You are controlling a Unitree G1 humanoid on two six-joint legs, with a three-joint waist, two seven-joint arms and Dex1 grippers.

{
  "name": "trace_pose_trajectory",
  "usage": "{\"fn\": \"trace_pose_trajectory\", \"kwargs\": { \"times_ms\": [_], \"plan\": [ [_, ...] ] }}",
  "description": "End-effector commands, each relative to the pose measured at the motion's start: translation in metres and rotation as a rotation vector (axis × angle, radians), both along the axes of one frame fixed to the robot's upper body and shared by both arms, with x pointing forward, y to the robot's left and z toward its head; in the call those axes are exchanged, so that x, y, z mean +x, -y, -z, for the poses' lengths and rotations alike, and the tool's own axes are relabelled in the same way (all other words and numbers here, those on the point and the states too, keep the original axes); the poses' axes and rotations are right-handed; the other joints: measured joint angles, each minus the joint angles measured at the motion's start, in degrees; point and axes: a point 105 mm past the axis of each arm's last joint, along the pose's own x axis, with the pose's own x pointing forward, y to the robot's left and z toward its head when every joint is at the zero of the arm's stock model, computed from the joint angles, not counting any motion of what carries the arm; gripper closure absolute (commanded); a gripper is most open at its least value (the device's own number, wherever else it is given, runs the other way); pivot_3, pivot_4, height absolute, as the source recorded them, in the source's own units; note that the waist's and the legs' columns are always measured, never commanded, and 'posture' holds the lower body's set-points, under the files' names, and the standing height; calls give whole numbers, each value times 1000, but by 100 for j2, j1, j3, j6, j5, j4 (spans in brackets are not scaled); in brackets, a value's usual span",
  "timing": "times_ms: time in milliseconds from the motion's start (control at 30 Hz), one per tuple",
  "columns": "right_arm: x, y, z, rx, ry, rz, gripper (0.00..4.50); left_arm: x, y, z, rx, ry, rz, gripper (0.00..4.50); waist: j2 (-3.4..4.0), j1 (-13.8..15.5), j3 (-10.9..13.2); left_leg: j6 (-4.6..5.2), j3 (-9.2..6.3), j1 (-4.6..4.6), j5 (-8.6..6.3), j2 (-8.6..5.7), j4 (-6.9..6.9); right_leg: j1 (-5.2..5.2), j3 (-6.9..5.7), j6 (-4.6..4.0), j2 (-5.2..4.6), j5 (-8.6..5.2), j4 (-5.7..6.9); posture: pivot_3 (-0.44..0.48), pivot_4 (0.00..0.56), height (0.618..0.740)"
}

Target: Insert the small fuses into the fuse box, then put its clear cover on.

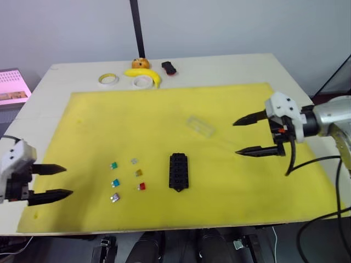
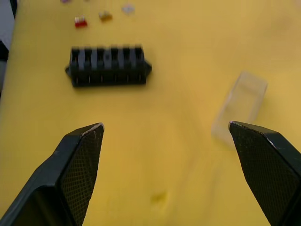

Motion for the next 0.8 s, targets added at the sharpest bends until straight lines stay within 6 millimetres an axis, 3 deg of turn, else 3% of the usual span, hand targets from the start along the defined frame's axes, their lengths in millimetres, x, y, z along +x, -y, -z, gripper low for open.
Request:
{"fn": "trace_pose_trajectory", "kwargs": {
  "times_ms": [33, 167, 267, 400, 533, 800],
  "plan": [
    [-11, -31, -13, 30, 58, -113, 0, -5, 13, 0, -155, -61, -54, 21, 0, 4, 0, 0, 0, 0, 0, 0, 0, 0, 0, 0, 0, 0, 0, 0, 150, 740],
    [-22, -62, -17, 76, 80, -204, 0, -15, 29, 11, -312, -179, -107, 21, -3, 16, -1, 0, -1, 0, 0, 1, 3, 1, 2, 0, 0, 0, 1, 0, 150, 740],
    [-29, -72, -13, 75, 90, -236, 0, -17, 43, 15, -410, -244, -127, 21, -7, 71, -4, 0, -1, 0, 0, 1, 6, 3, 2, 0, 0, 0, 2, 0, 150, 740],
    [-30, -76, -8, 79, 85, -238, 0, -19, 54, 29, -471, -322, -152, 21, -12, 165, -7, 0, -1, 1, 0, 0, 9, 6, 2, -1, 0, 1, 2, 0, 150, 740],
    [-29, -75, -6, 73, 84, -233, 0, -16, 58, 37, -527, -370, -189, 1237, -14, 183, -8, 0, -1, 1, 0, 0, 9, 6, 2, -2, -1, 2, 1, 0, 150, 740],
    [-27, -73, -3, 62, 85, -221, 0, -10, 68, 50, -631, -518, -248, 1237, -18, 161, -10, 0, -1, 3, 0, 0, 10, 7, 2, -2, 0, 2, 1, 0, 150, 740]
  ]
}}
